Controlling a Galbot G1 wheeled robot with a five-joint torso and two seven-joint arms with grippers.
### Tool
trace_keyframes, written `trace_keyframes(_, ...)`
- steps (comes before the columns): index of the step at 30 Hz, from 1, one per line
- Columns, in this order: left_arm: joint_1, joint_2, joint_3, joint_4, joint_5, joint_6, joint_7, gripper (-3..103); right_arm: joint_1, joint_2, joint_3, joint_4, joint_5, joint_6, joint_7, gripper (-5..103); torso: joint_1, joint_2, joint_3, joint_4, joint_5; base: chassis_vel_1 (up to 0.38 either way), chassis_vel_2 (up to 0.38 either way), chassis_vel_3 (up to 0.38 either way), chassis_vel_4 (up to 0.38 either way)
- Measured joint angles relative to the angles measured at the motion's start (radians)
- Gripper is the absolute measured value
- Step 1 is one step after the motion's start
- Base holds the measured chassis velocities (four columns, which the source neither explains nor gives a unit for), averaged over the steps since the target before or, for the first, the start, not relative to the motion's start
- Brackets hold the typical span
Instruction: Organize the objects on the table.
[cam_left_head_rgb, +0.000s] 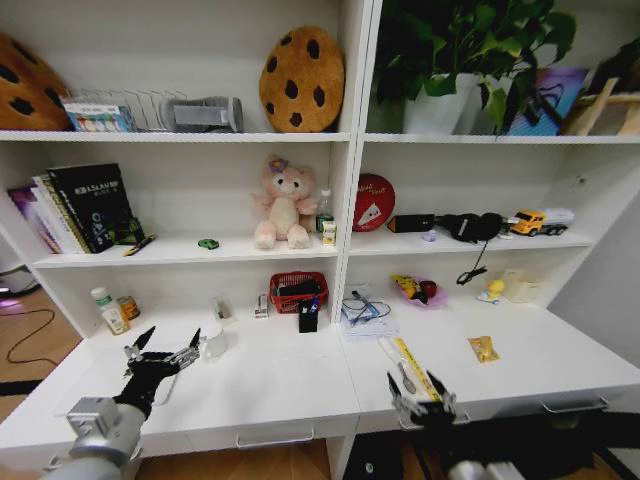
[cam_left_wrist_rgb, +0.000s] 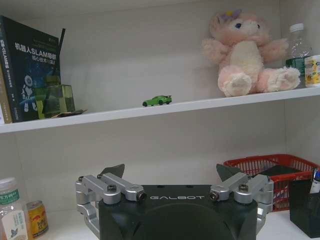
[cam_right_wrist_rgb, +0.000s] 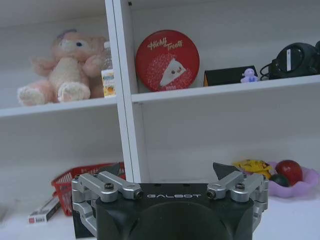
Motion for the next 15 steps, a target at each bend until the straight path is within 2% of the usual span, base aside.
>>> trace_keyframes(3, 0.000, 0.000, 0.000, 0.000, 0.000, 0.000, 0.000, 100, 0.032, -0.044, 0.067, -0.002, 0.065, -0.021, 0.004, 100, 0.000, 0.000, 0.000, -0.0007, -0.0002, 0.000, 0.000, 0.000, 0.000)
trace_keyframes(8, 0.000, 0.000, 0.000, 0.000, 0.000, 0.000, 0.000, 100, 0.036, -0.044, 0.088, -0.007, 0.094, -0.026, 0.001, 100, 0.000, 0.000, 0.000, -0.0008, -0.0002, 0.000, 0.000, 0.000, 0.000)
trace_keyframes(15, 0.000, 0.000, 0.000, 0.000, 0.000, 0.000, 0.000, 100, 0.042, -0.040, 0.094, -0.024, 0.120, -0.030, -0.004, 100, 0.000, 0.000, 0.000, -0.0006, -0.0003, -0.069, -0.074, 0.086, 0.077)
